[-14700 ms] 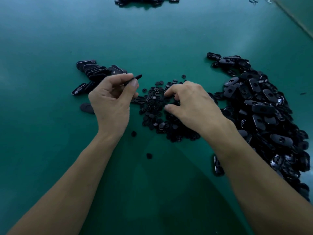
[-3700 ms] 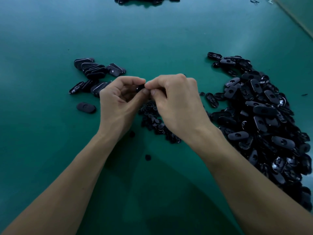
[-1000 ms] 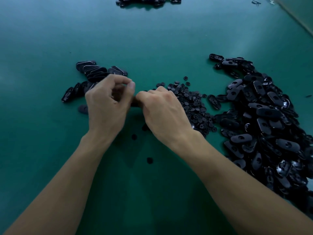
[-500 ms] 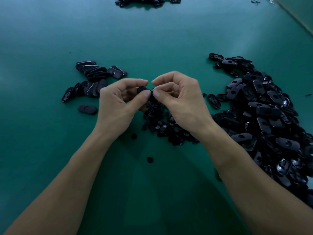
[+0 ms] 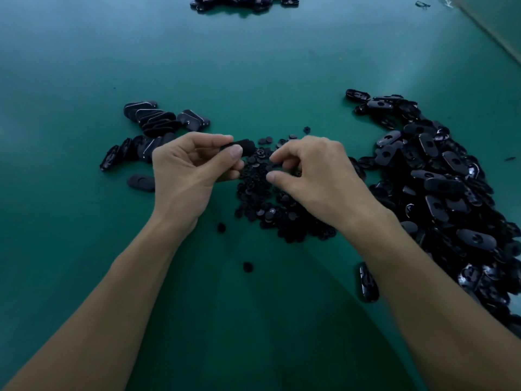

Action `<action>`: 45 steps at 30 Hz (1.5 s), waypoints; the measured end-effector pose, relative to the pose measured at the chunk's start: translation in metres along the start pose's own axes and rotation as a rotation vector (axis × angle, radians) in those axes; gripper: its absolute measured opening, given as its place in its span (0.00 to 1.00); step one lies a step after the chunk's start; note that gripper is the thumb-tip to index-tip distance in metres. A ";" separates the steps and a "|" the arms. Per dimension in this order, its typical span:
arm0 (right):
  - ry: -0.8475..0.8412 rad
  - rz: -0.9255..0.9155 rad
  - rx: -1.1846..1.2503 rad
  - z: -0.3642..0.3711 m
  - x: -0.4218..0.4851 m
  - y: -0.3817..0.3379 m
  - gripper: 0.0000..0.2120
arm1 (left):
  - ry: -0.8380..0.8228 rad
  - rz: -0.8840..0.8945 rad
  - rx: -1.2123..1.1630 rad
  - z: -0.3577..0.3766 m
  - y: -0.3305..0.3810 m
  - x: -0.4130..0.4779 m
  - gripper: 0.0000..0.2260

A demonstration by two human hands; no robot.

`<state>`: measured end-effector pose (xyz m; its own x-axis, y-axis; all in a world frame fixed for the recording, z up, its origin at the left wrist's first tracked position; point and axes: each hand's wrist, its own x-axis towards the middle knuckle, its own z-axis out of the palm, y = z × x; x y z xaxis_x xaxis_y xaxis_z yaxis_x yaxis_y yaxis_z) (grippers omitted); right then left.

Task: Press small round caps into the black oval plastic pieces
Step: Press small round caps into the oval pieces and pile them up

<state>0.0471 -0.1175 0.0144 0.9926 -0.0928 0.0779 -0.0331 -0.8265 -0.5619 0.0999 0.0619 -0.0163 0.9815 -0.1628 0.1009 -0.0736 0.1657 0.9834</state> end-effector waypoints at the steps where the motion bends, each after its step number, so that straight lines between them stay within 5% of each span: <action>1: -0.032 -0.013 -0.051 0.001 -0.001 -0.001 0.11 | 0.005 0.000 0.004 0.000 0.000 0.000 0.05; 10: -0.097 0.003 -0.105 0.004 -0.001 -0.004 0.01 | -0.022 -0.053 -0.045 0.000 0.000 0.001 0.04; 15: -0.156 0.028 -0.024 0.001 0.000 -0.006 0.05 | -0.029 -0.067 -0.037 0.000 -0.001 0.001 0.05; 22: 0.018 -0.017 0.233 -0.002 0.002 -0.017 0.06 | -0.032 -0.073 -0.011 0.004 0.001 -0.001 0.07; 45: 0.207 -0.011 0.422 0.010 0.000 -0.034 0.06 | -0.090 0.031 0.035 0.006 -0.002 -0.006 0.06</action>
<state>0.0494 -0.0836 0.0256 0.9471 -0.2298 0.2241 0.0699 -0.5338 -0.8427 0.0927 0.0564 -0.0180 0.9589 -0.2448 0.1433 -0.1117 0.1386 0.9840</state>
